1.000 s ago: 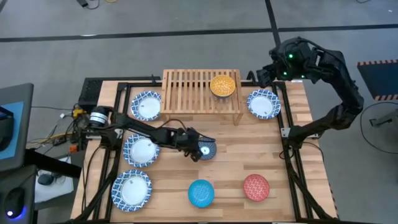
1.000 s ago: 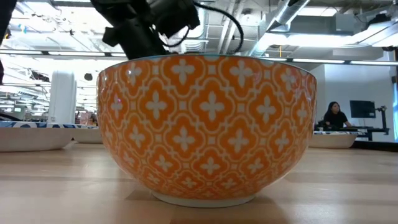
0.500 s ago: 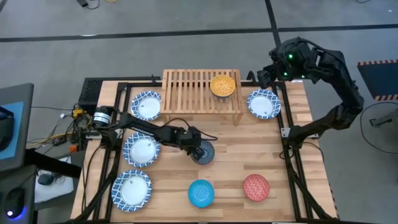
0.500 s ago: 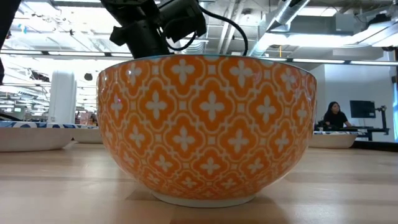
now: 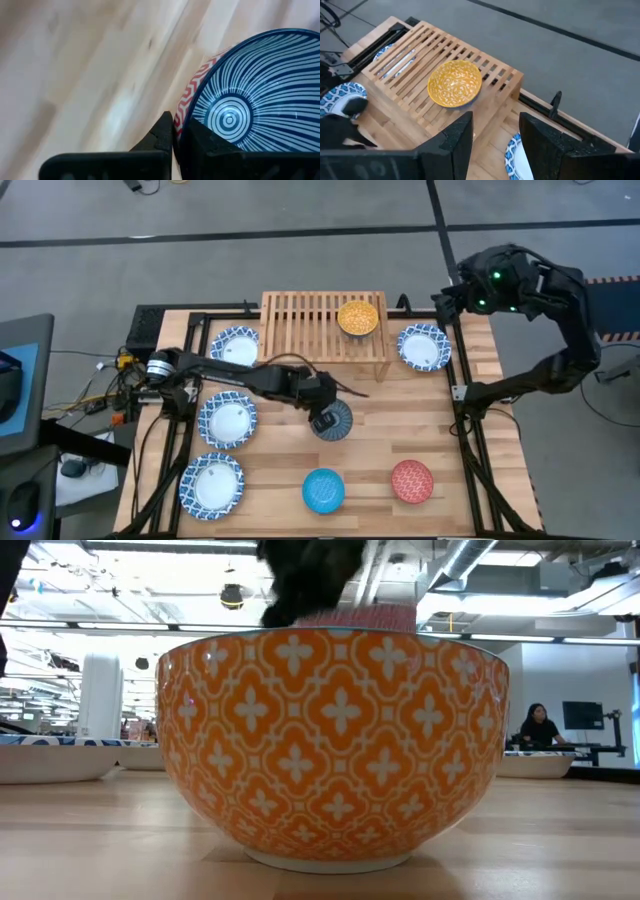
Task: Place and stack bowls onto a shelf
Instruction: Stack the blue bowl on top of the yellow bowl
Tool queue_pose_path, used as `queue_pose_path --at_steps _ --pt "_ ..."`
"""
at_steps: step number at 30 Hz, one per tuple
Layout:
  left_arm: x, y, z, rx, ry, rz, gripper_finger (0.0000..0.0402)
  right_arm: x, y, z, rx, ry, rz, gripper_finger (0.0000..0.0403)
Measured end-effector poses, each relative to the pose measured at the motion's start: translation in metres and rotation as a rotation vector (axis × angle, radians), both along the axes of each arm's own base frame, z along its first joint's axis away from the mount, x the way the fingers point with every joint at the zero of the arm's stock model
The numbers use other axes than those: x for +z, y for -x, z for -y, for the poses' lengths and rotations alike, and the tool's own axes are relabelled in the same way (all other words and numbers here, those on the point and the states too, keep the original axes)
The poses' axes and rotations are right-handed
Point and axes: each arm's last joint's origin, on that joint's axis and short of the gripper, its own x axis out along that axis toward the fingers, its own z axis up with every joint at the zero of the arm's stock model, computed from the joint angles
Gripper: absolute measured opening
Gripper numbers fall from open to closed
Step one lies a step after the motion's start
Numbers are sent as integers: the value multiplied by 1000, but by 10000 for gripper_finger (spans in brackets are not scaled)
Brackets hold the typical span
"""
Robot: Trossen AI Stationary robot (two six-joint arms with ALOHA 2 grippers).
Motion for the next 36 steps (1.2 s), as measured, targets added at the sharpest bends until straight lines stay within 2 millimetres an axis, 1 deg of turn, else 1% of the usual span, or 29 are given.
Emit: queue_pose_path --at_steps 3,5,8,11,14,16,21,24,27,30,31,34,36 --pt "41 -4 -10 -36 -51 57 2 1 10 -4 -26 7 9 188" --pt "66 -3 -23 -35 -108 93 1 3 16 -7 -28 13 26 187" --pt "97 -1 -55 31 -202 163 1 5 24 -11 -35 19 51 185" --pt "117 5 -95 123 -235 219 1 6 29 -13 -45 31 60 179" --pt "124 13 -131 204 -233 236 1 7 31 -13 -56 37 63 172" --pt "125 18 -151 241 -230 246 1 7 31 -13 -56 37 63 168" --pt "133 25 -186 271 -202 359 0 7 31 -13 -56 37 63 164" --pt "139 29 -200 295 -215 431 0 6 30 -13 -62 31 68 164" --pt "143 32 -211 321 -234 471 0 6 29 -12 -68 25 69 164" --pt "143 27 -221 326 -260 526 0 6 26 -11 -70 22 65 164" --pt "141 25 -224 322 -263 531 0 6 26 -11 -71 21 66 164" --pt "130 9 -231 303 -271 569 0 5 21 -9 -81 10 66 164" --pt "115 0 -235 287 -261 534 0 4 19 -8 -85 4 66 164"
